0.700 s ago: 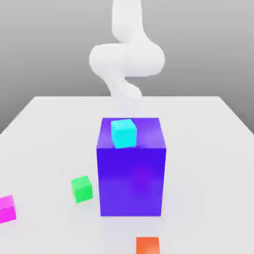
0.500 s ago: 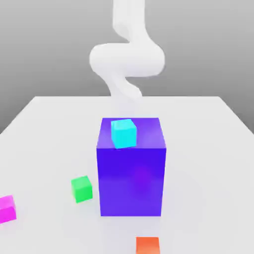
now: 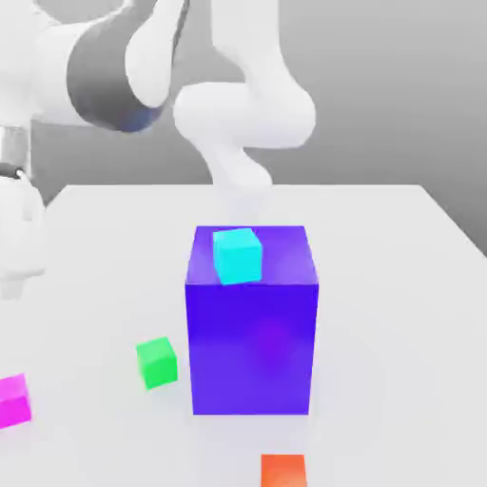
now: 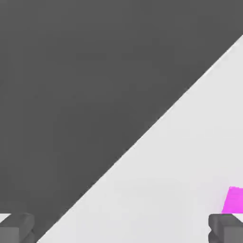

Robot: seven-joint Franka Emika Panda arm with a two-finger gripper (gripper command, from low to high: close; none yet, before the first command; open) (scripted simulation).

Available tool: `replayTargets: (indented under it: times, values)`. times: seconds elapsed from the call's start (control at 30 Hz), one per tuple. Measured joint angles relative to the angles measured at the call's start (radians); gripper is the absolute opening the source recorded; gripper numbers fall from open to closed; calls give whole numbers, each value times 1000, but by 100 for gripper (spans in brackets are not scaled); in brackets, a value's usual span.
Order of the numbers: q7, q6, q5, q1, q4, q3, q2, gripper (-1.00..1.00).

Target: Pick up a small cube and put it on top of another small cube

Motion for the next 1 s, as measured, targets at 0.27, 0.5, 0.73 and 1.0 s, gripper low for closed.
replayTargets:
  times: [0.27, 0.5, 0.73, 1.0]
  values:
    - [20, 118, 100, -100, -8, -24, 295, 0]
    - [-27, 214, 166, -159, 20, 45, 424, -100]
    - [15, 145, 111, -125, -2, -1, 332, -100]
    - [167, 64, 183, -67, -121, 17, 126, -100]
